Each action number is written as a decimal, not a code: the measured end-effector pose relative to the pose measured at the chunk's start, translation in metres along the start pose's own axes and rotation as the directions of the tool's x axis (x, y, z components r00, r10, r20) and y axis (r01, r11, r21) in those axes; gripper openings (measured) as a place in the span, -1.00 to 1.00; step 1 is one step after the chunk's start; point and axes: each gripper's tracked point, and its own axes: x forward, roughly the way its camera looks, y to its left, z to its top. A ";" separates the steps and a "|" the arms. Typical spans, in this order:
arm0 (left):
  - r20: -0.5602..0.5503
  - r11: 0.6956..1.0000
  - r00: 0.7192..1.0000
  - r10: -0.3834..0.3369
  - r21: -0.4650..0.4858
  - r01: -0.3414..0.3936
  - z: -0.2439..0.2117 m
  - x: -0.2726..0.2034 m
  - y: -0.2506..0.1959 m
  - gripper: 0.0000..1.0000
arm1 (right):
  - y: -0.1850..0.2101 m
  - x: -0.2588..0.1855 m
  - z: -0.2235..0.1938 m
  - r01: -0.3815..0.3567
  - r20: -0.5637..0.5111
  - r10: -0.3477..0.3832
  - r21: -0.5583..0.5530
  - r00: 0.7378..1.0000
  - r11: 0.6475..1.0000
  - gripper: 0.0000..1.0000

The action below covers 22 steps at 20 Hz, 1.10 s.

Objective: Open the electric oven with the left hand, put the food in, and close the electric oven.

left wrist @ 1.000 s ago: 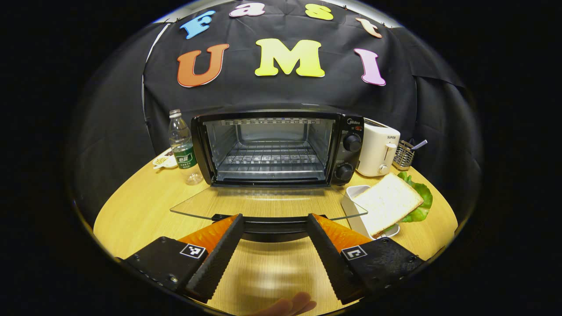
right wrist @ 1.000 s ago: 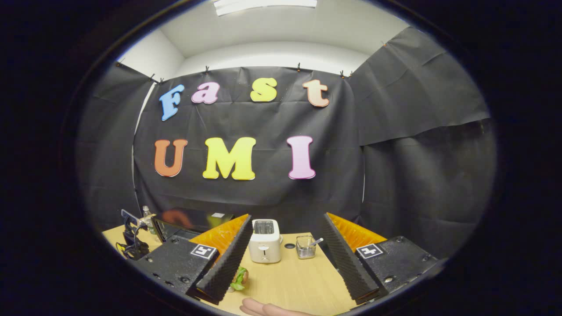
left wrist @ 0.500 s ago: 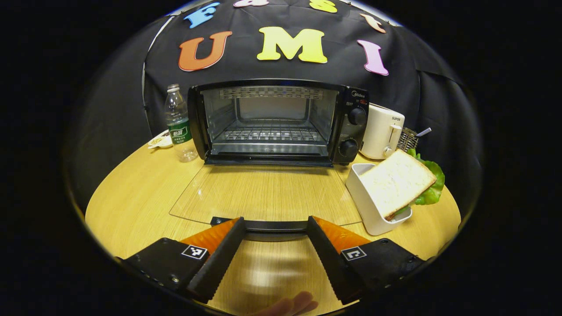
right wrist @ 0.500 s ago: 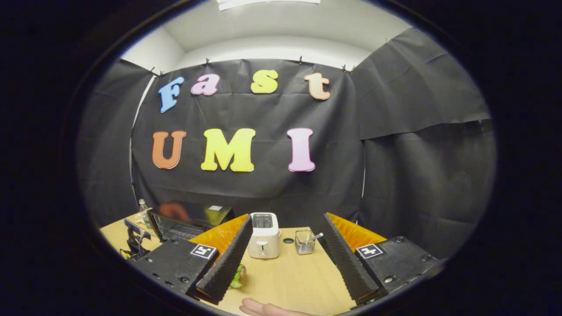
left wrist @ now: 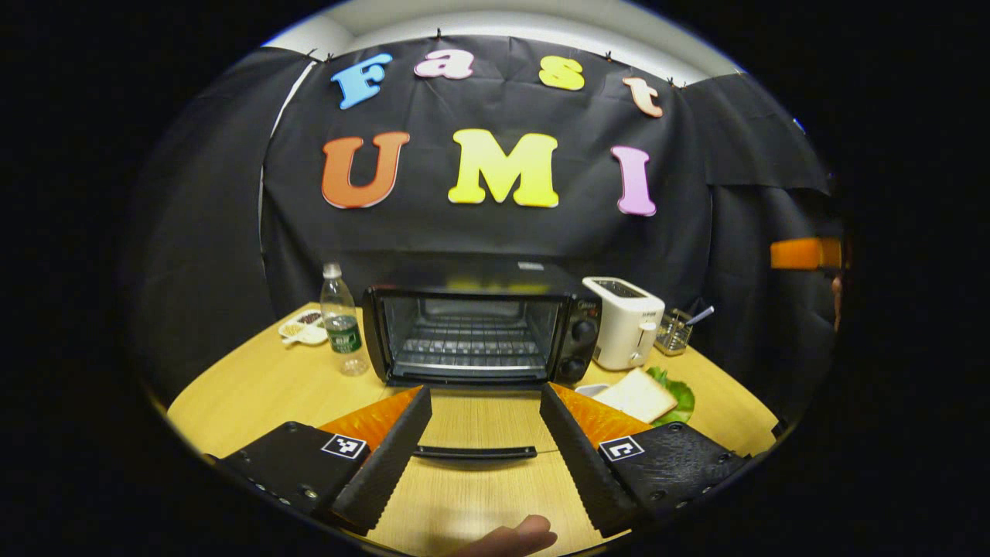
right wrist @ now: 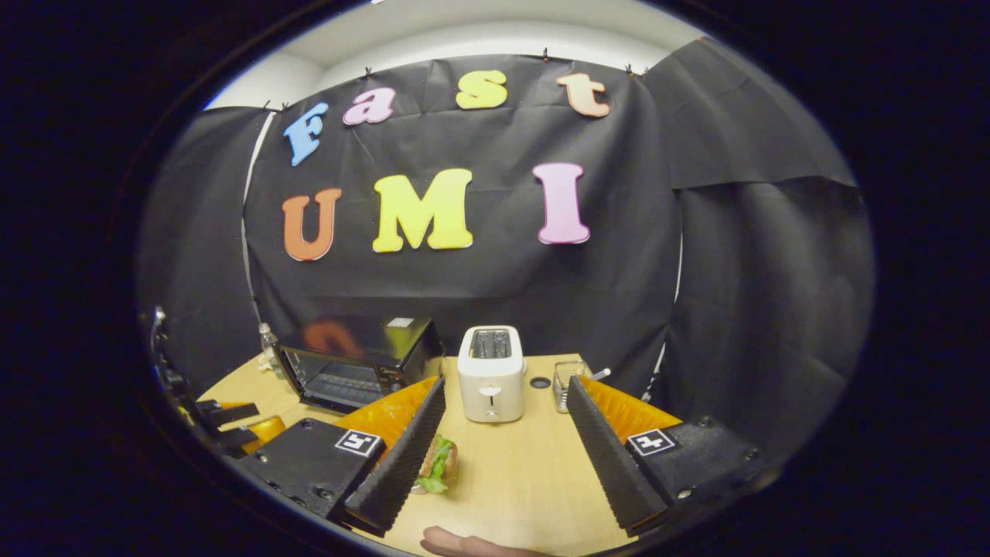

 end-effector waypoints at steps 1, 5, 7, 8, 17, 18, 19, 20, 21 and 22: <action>0.040 1.000 0.999 -0.004 0.000 0.004 0.017 -0.008 0.002 0.87 | 0.005 0.007 -0.008 -0.025 -0.034 0.025 0.005 0.999 1.000 1.00; 0.218 1.000 0.976 0.020 0.010 -0.023 0.086 -0.047 0.013 0.87 | 0.021 0.039 -0.044 -0.127 -0.187 0.136 0.058 0.973 0.990 1.00; 0.292 0.999 0.956 0.030 0.018 -0.037 0.108 -0.066 0.014 0.87 | 0.029 0.053 -0.063 -0.181 -0.257 0.200 0.095 0.945 0.979 1.00; 0.305 0.999 0.952 0.036 0.019 -0.044 0.111 -0.073 0.015 0.87 | 0.032 0.058 -0.076 -0.207 -0.301 0.233 0.117 0.925 0.971 1.00; 0.246 0.981 0.951 0.189 -0.016 -0.191 0.083 -0.088 0.045 0.88 | 0.071 0.097 -0.167 -0.372 -0.538 0.530 0.381 0.655 0.847 0.86; 0.240 0.980 0.950 0.198 -0.017 -0.200 0.080 -0.089 0.046 0.88 | 0.076 0.099 -0.172 -0.377 -0.546 0.557 0.414 0.626 0.829 0.62; 0.234 0.978 0.950 0.207 -0.016 -0.209 0.077 -0.091 0.048 0.88 | 0.081 0.099 -0.177 -0.388 -0.562 0.580 0.433 0.589 0.814 0.86; 0.232 0.977 0.950 0.210 -0.012 -0.213 0.076 -0.092 0.048 0.88 | 0.081 0.100 -0.183 -0.386 -0.578 0.587 0.443 0.567 0.809 0.84; 0.228 0.976 0.950 0.213 -0.010 -0.217 0.074 -0.092 0.048 0.88 | 0.082 0.107 -0.186 -0.380 -0.585 0.586 0.447 0.561 0.810 0.82; 0.221 0.977 0.953 0.210 -0.007 -0.213 0.072 -0.091 0.047 0.88 | 0.082 0.112 -0.189 -0.377 -0.591 0.589 0.453 0.551 0.808 0.82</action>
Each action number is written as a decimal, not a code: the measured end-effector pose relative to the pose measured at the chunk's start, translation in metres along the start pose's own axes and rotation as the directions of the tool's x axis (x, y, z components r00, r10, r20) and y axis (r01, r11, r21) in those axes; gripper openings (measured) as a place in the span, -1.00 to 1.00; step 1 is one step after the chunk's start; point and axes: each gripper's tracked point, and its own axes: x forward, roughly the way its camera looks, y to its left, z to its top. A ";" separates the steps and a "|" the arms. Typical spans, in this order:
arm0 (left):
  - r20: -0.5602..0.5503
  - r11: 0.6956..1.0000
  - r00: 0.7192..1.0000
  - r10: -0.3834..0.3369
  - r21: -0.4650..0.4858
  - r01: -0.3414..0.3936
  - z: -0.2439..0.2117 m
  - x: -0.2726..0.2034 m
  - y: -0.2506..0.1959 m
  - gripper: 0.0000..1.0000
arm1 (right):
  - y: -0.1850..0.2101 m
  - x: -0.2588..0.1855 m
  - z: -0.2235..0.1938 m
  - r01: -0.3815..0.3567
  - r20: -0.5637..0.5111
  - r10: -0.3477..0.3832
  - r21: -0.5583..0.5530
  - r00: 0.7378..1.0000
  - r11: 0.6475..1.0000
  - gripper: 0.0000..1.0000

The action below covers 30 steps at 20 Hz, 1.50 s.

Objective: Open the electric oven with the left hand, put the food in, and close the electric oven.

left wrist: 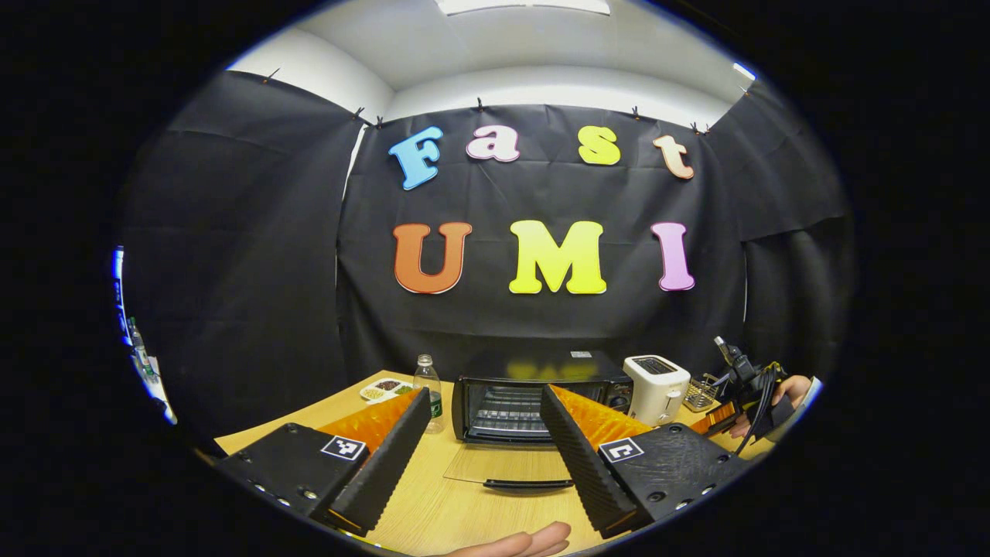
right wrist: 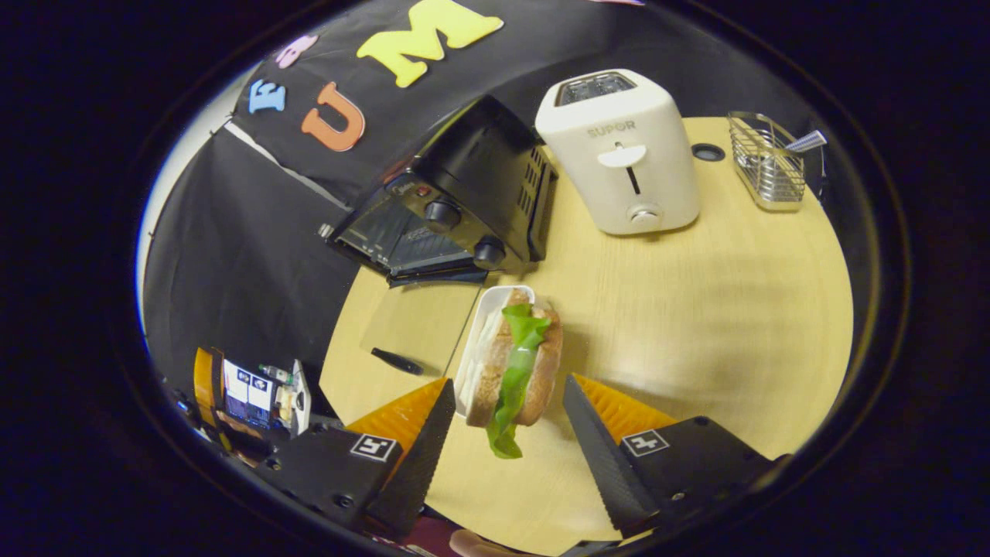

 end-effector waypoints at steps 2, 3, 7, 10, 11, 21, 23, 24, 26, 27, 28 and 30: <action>-0.024 1.000 1.000 0.000 0.017 0.001 -0.007 0.000 -0.001 0.88 | -0.001 0.010 -0.002 -0.028 -0.032 0.029 0.041 0.999 0.999 0.75; -0.028 0.999 1.000 0.011 0.033 -0.010 -0.009 -0.001 0.002 0.88 | 0.006 0.017 -0.005 -0.063 -0.054 0.068 0.096 0.996 0.993 0.42; -0.025 0.996 0.999 0.046 0.072 -0.044 -0.013 -0.005 0.012 0.88 | 0.018 0.015 -0.019 -0.149 -0.120 0.180 0.225 0.976 0.963 -0.24; -0.030 0.999 0.999 0.017 0.033 -0.016 -0.015 -0.009 0.012 0.87 | 0.020 0.010 -0.024 -0.131 -0.087 0.154 0.225 0.984 0.966 -0.22; -0.031 1.000 0.999 0.011 0.022 -0.010 -0.015 -0.011 0.016 0.87 | 0.022 0.003 -0.026 -0.127 -0.073 0.146 0.222 0.987 0.967 -0.22; 0.012 0.999 0.999 -0.031 -0.044 0.031 0.002 -0.033 0.044 0.88 | 0.083 -0.019 -0.046 -0.152 0.128 0.122 0.255 0.984 0.955 -0.23; -0.002 0.999 1.000 -0.028 -0.033 0.028 -0.003 -0.036 0.050 0.88 | 0.103 -0.007 -0.051 -0.160 0.154 0.125 0.240 0.980 0.957 -0.23; -0.005 0.999 1.000 -0.025 -0.030 0.025 -0.003 -0.038 0.053 0.88 | 0.118 0.001 -0.052 -0.189 0.169 0.150 0.246 0.974 0.951 -0.23; -0.011 0.999 1.000 -0.028 -0.031 0.028 -0.003 -0.041 0.055 0.88 | 0.145 0.015 -0.050 -0.262 0.224 0.205 0.264 0.953 0.928 -0.22; -0.009 0.999 0.999 -0.033 -0.033 0.033 -0.004 -0.042 0.056 0.88 | 0.158 0.022 -0.046 -0.308 0.271 0.235 0.268 0.933 0.913 -0.22; -0.006 0.999 0.999 -0.041 -0.032 0.041 -0.005 -0.043 0.055 0.88 | 0.168 0.032 -0.043 -0.339 0.314 0.248 0.279 0.916 0.899 -0.23; -0.008 0.998 0.998 -0.056 -0.024 0.056 -0.011 -0.044 0.057 0.87 | 0.174 0.053 -0.034 -0.357 0.394 0.219 0.322 0.893 0.877 -0.23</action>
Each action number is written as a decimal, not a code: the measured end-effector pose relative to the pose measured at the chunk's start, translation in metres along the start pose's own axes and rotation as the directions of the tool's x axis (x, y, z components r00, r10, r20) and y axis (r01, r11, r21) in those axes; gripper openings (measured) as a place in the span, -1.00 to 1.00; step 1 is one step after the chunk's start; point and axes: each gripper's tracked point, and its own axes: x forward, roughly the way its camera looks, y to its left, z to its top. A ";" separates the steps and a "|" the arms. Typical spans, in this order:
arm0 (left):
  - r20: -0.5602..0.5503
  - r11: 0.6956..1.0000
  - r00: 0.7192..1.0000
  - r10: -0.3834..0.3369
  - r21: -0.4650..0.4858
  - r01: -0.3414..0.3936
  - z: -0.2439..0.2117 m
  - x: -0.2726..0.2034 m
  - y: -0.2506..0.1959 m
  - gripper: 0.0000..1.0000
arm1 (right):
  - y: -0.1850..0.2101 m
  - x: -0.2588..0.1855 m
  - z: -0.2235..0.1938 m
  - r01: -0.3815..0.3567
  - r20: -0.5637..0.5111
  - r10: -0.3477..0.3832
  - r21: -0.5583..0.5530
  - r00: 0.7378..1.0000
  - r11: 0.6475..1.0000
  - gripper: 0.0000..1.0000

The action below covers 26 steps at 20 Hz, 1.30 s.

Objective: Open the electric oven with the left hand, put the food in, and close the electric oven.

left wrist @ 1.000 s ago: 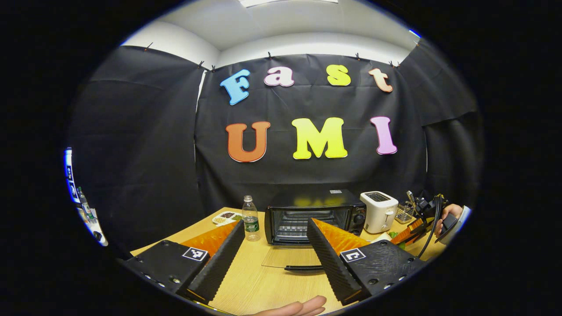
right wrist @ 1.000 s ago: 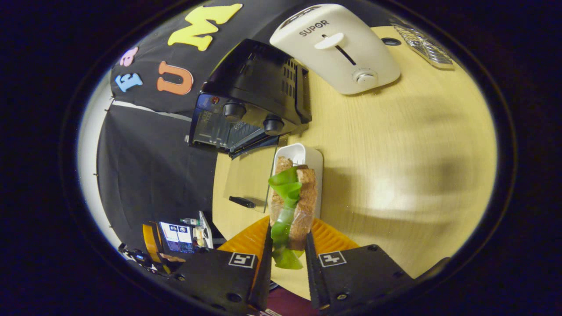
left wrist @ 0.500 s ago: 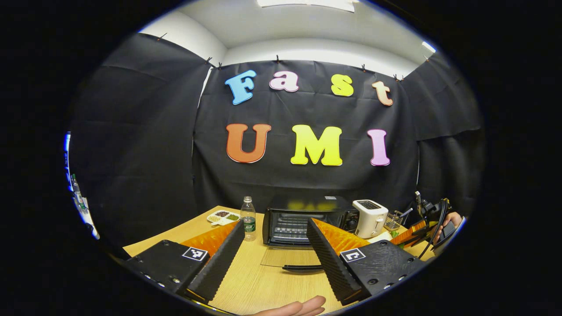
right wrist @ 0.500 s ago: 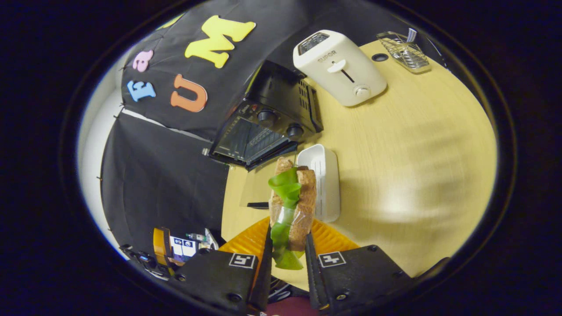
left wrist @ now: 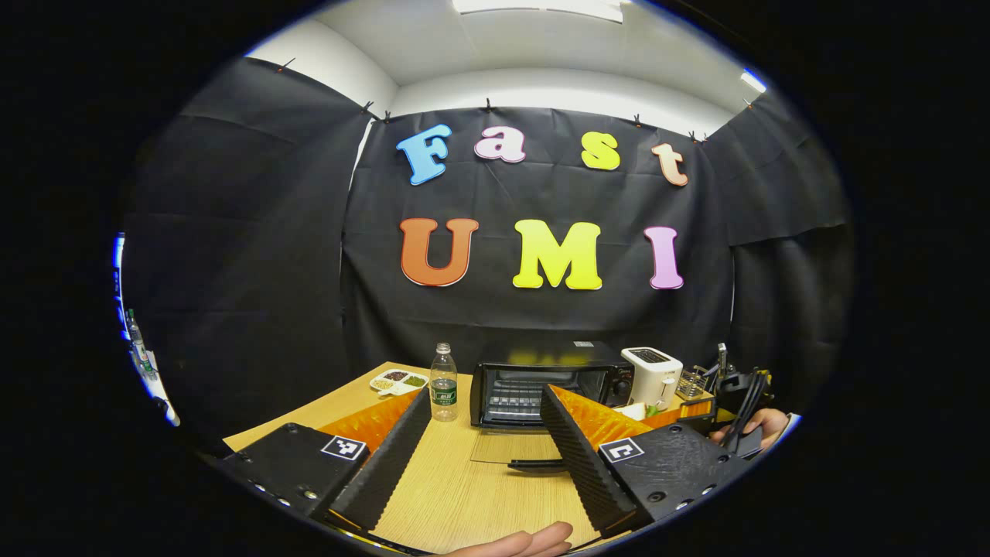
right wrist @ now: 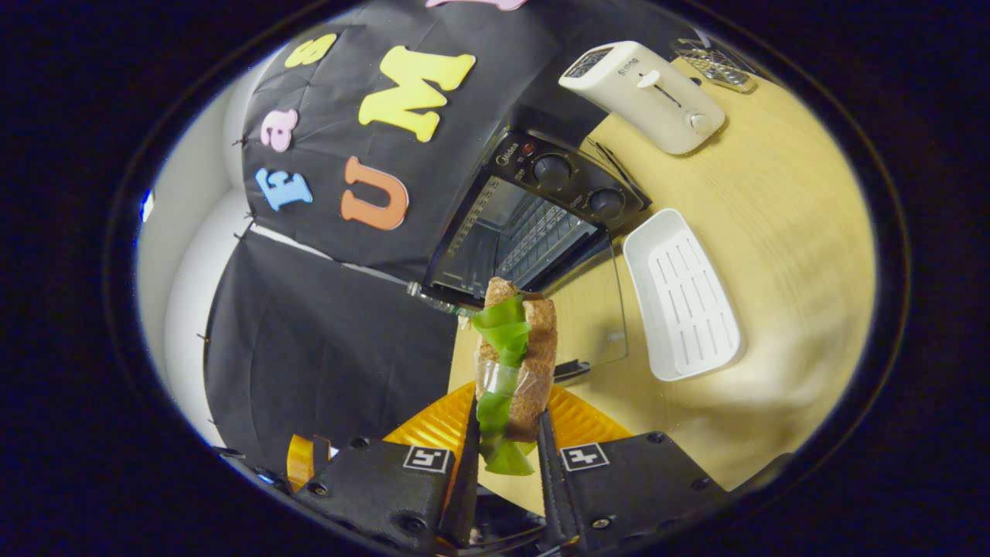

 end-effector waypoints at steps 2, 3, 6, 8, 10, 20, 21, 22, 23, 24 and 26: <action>-0.005 1.000 1.000 -0.002 -0.001 0.002 -0.004 0.001 0.006 0.88 | 0.005 0.026 0.003 -0.015 0.085 0.010 0.052 0.996 0.999 -0.24; -0.008 1.000 1.000 -0.005 -0.006 0.005 -0.006 0.002 0.009 0.88 | 0.012 0.037 0.003 -0.031 0.111 0.023 0.064 0.994 0.997 -0.24; -0.029 1.000 0.999 -0.012 -0.007 0.012 -0.017 0.003 0.018 0.87 | 0.034 0.079 0.005 -0.056 0.161 0.052 0.019 0.986 0.998 -0.24; -0.037 1.000 0.999 -0.002 0.009 0.002 -0.021 0.004 0.030 0.87 | 0.044 0.106 0.017 -0.048 0.238 0.046 -0.001 0.970 0.999 -0.23; -0.034 1.000 0.999 0.005 0.016 -0.004 -0.020 0.007 0.038 0.87 | 0.049 0.135 0.028 -0.030 0.317 0.029 -0.002 0.948 1.000 -0.24; -0.076 0.999 0.997 0.030 -0.032 -0.033 -0.030 0.018 0.065 0.88 | 0.043 0.232 0.105 -0.011 0.645 -0.065 0.113 0.762 0.993 -0.24; -0.087 0.999 0.996 0.030 -0.040 -0.034 -0.033 0.019 0.065 0.88 | 0.038 0.239 0.112 -0.003 0.661 -0.082 0.126 0.746 0.992 -0.24; -0.096 0.998 0.995 0.025 -0.049 -0.030 -0.035 0.021 0.065 0.87 | 0.030 0.247 0.118 0.015 0.672 -0.106 0.139 0.733 0.990 -0.23; -0.102 0.998 0.995 0.023 -0.056 -0.029 -0.037 0.021 0.065 0.88 | 0.023 0.255 0.120 0.038 0.666 -0.128 0.149 0.735 0.988 -0.23; -0.105 0.998 0.994 0.021 -0.058 -0.027 -0.039 0.023 0.066 0.88 | 0.015 0.261 0.120 0.053 0.659 -0.148 0.163 0.737 0.985 -0.23; -0.120 0.998 0.993 0.021 -0.051 -0.027 -0.043 0.026 0.067 0.88 | 0.018 0.263 0.126 0.046 0.666 -0.144 0.163 0.732 0.986 -0.23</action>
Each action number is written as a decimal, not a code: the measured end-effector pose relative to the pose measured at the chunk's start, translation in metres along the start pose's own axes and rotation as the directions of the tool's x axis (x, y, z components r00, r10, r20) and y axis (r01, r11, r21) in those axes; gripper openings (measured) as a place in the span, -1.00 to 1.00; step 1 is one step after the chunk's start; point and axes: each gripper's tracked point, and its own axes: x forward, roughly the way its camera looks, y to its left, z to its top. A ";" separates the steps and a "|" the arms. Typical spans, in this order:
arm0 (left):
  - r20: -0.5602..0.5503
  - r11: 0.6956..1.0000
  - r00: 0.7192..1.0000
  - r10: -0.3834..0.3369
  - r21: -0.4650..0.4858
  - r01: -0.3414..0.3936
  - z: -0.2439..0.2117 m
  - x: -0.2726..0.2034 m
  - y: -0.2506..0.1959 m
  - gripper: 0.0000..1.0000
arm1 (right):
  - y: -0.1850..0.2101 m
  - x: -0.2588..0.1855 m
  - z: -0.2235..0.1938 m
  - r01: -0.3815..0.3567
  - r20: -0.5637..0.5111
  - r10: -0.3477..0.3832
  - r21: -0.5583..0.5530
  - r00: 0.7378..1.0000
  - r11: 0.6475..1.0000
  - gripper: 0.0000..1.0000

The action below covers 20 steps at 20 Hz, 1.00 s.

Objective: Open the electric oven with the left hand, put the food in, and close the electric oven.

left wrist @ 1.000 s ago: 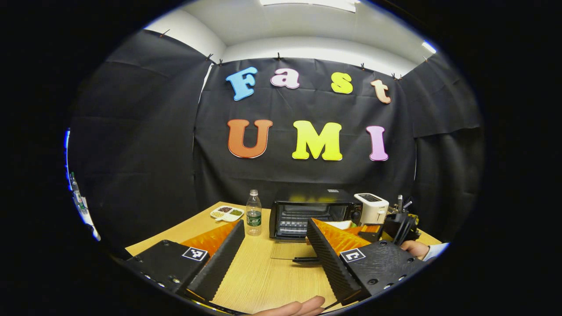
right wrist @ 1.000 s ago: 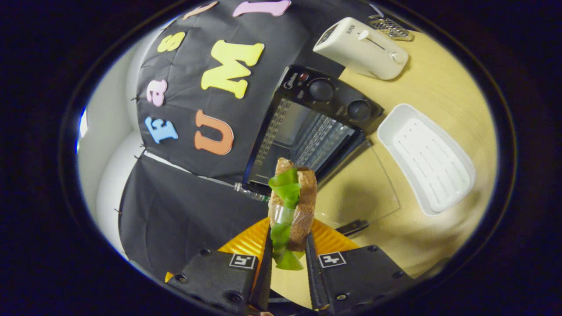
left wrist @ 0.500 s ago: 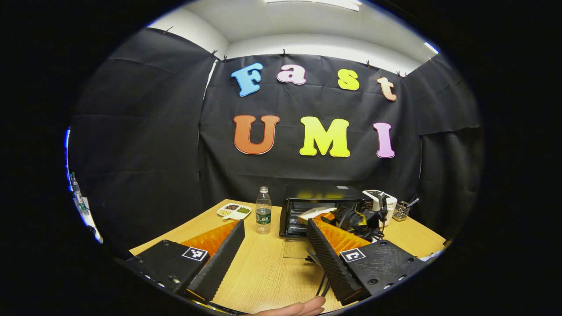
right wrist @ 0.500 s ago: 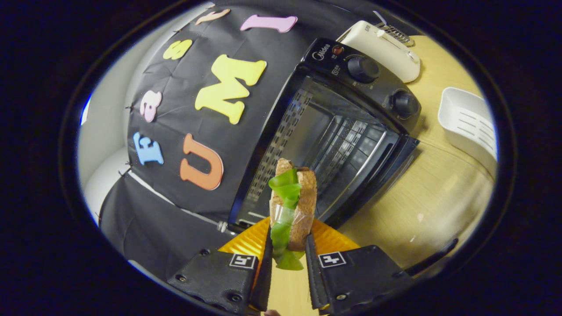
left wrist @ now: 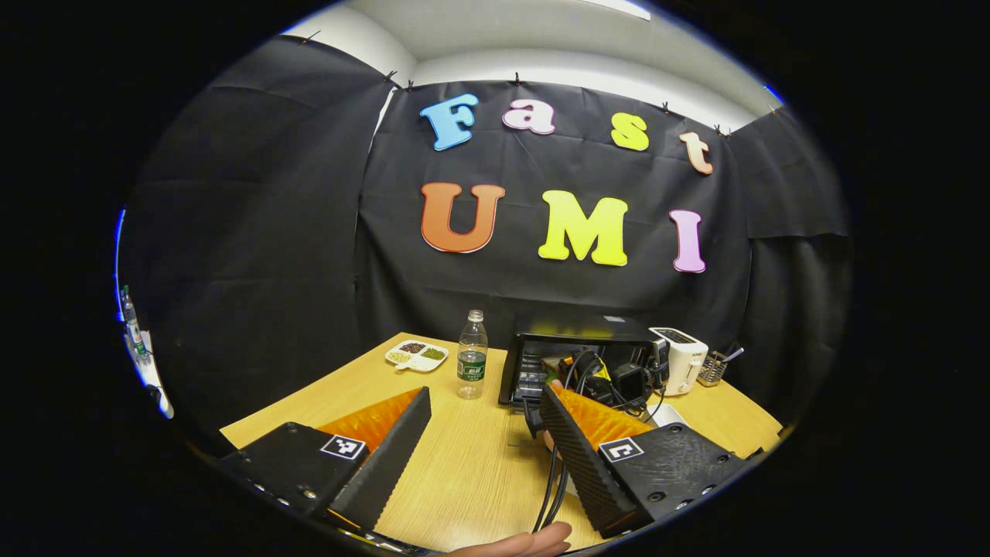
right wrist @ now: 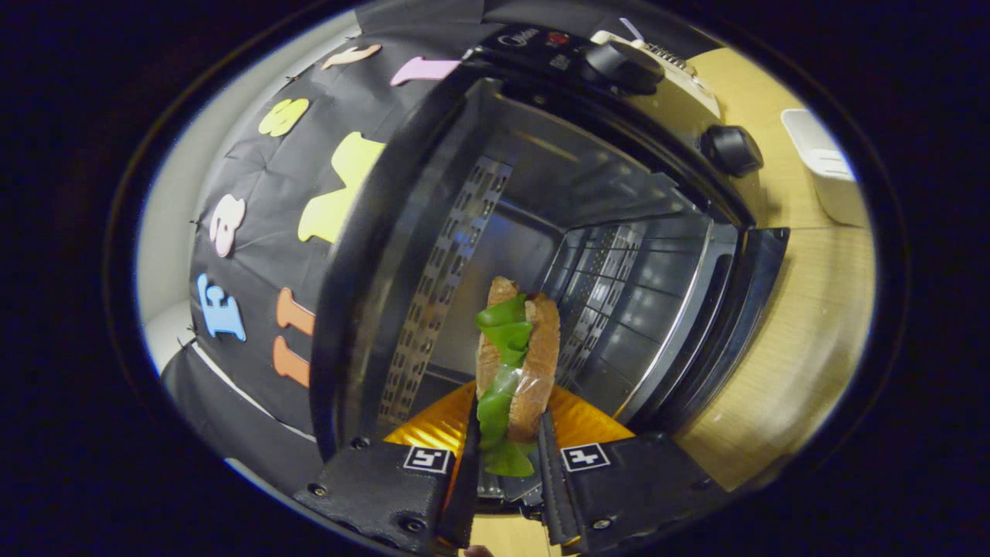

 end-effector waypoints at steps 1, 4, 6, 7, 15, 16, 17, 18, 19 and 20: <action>-0.009 1.000 1.000 0.000 0.007 0.000 -0.004 0.001 0.000 0.88 | 0.000 0.002 -0.002 0.004 0.003 -0.004 -0.026 1.000 1.000 -0.23; -0.019 1.000 1.000 -0.003 0.026 0.003 -0.006 0.003 -0.002 0.88 | -0.001 0.003 -0.001 0.020 0.017 -0.018 -0.094 1.000 0.995 -0.19; -0.021 1.000 1.000 -0.002 0.027 0.002 -0.005 0.004 -0.004 0.88 | 0.000 0.003 0.000 0.035 0.020 -0.033 -0.126 0.999 0.991 -0.13; -0.019 1.000 1.000 -0.001 0.023 0.002 -0.005 0.005 -0.004 0.88 | 0.000 0.002 0.000 0.042 0.021 -0.039 -0.159 0.999 0.986 -0.10; -0.034 0.998 0.999 0.018 0.059 -0.016 -0.009 0.006 -0.011 0.87 | 0.004 0.002 0.003 0.051 -0.024 -0.067 -0.403 0.997 0.914 -0.02; -0.036 0.998 0.999 0.013 0.058 -0.011 -0.009 0.006 -0.013 0.88 | 0.002 0.002 0.002 0.057 -0.037 -0.080 -0.417 0.996 0.907 0.29; -0.033 0.998 0.999 0.013 0.061 -0.011 -0.008 0.005 -0.014 0.88 | -0.003 0.001 0.000 0.075 -0.046 -0.106 -0.448 0.993 0.891 0.47; -0.031 0.998 0.999 0.017 0.064 -0.015 -0.007 0.005 -0.013 0.88 | -0.009 0.002 0.000 0.103 -0.044 -0.145 -0.501 0.988 0.859 0.57; -0.034 0.998 0.999 0.022 0.067 -0.019 -0.008 0.005 -0.013 0.88 | -0.012 0.001 -0.001 0.111 -0.039 -0.160 -0.559 0.986 0.822 0.71; -0.039 0.997 0.999 0.026 0.069 -0.024 -0.009 0.005 -0.013 0.88 | -0.008 0.000 -0.001 0.103 -0.046 -0.164 -0.608 0.985 0.787 0.77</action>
